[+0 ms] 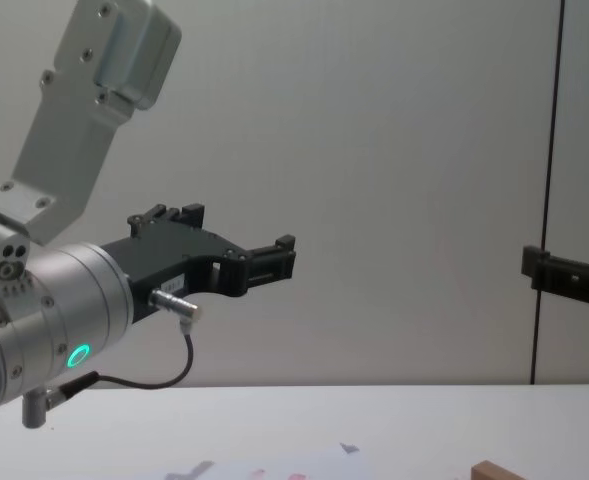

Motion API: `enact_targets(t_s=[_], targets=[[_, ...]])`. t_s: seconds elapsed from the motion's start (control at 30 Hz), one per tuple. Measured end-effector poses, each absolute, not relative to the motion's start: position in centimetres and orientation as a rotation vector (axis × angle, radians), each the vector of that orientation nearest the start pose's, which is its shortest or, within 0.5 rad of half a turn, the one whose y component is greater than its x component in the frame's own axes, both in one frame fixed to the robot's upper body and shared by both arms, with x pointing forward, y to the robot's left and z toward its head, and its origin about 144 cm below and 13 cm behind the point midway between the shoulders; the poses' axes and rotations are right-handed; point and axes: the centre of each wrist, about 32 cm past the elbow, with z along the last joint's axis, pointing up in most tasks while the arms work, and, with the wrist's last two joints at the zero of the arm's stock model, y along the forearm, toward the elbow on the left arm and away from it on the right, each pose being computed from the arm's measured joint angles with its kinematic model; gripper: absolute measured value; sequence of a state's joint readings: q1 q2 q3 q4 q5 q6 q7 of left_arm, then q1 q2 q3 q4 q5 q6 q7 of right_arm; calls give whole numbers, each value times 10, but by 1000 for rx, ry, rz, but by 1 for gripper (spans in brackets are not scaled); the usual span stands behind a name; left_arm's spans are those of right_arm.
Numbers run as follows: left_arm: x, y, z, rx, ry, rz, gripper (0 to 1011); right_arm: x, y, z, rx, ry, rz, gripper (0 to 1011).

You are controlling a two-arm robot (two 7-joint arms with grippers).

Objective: Use the one hand to pick up the stamp and affix it onto the A4 paper.

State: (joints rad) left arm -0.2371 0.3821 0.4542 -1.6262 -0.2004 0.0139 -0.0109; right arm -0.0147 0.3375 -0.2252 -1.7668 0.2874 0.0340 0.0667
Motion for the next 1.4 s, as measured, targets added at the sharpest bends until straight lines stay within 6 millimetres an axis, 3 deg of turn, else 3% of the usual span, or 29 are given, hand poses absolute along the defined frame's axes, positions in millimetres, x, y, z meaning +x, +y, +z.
enact_targets(t_s=[1.13,1.4], targets=[[492,198,1204,61,-268,1124,1002,443,-237,1189,25,-75,-1229,1001],[492,198,1204,61,-268,1124,1001,436,-249,1188,11,-51,-1231,1001]])
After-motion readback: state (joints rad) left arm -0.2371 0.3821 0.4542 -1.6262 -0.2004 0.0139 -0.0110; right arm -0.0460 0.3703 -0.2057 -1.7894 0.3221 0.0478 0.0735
